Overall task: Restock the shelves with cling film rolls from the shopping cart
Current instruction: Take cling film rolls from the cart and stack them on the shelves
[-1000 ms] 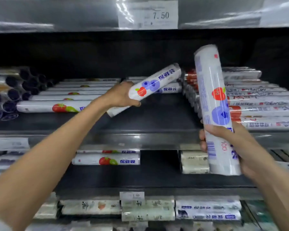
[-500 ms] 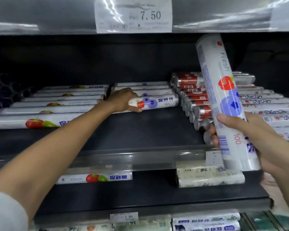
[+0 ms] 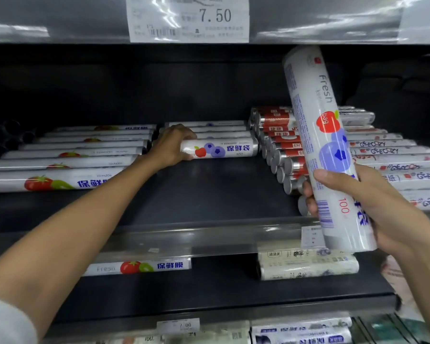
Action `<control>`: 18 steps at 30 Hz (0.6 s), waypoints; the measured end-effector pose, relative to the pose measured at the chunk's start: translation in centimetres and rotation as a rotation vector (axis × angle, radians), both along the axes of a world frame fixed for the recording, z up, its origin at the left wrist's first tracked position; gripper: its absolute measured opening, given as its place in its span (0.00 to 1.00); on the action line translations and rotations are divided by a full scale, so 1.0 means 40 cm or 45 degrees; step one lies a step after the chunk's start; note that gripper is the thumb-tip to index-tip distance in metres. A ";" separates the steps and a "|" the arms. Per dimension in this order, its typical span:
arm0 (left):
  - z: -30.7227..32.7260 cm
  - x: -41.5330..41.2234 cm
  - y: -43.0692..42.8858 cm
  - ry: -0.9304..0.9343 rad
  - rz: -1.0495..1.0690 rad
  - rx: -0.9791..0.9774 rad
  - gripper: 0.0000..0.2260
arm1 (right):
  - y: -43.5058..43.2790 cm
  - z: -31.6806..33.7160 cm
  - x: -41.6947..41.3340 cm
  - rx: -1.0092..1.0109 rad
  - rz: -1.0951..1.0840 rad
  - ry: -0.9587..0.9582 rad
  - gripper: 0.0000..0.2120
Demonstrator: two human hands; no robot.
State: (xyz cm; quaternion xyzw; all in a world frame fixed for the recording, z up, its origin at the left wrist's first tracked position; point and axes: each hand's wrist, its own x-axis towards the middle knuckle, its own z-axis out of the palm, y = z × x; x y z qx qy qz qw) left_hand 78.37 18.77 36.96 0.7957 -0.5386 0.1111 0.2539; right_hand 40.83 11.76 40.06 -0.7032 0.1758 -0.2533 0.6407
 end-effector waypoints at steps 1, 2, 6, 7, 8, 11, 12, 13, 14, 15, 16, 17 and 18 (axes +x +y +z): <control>-0.002 0.002 -0.002 -0.042 0.003 0.007 0.25 | -0.001 0.000 0.001 -0.007 -0.004 -0.004 0.21; -0.004 0.005 -0.004 -0.070 0.001 0.009 0.26 | -0.002 -0.001 0.001 -0.014 -0.010 -0.005 0.21; -0.013 0.017 -0.007 -0.074 -0.010 -0.016 0.26 | -0.006 -0.004 -0.001 -0.010 -0.015 -0.002 0.21; -0.014 0.018 -0.005 -0.069 -0.016 -0.023 0.25 | -0.007 -0.004 -0.001 -0.009 -0.016 0.004 0.22; -0.015 0.018 -0.004 -0.061 -0.019 -0.025 0.25 | -0.008 -0.005 -0.001 -0.011 -0.021 0.015 0.22; -0.015 0.015 -0.001 -0.058 -0.009 -0.023 0.26 | -0.006 -0.005 -0.002 -0.019 -0.025 0.043 0.22; -0.015 0.013 0.000 -0.071 -0.004 -0.015 0.26 | -0.002 -0.002 -0.001 -0.019 -0.023 0.053 0.22; -0.014 0.007 0.001 -0.087 0.002 0.006 0.26 | 0.002 0.001 -0.001 -0.027 -0.024 0.066 0.22; -0.012 0.002 0.003 -0.086 0.007 0.037 0.28 | 0.006 0.007 0.001 -0.047 -0.028 0.090 0.22; -0.005 -0.009 0.008 -0.063 0.015 0.067 0.30 | 0.012 0.015 0.003 -0.075 -0.035 0.123 0.21; 0.009 -0.021 0.017 -0.009 0.024 0.087 0.33 | 0.018 0.026 0.006 -0.106 -0.043 0.161 0.20; 0.029 -0.039 0.031 0.054 0.032 0.085 0.34 | 0.021 0.040 0.010 -0.141 -0.042 0.198 0.18; 0.052 -0.057 0.053 0.089 0.043 0.046 0.35 | 0.021 0.055 0.016 -0.183 -0.037 0.238 0.16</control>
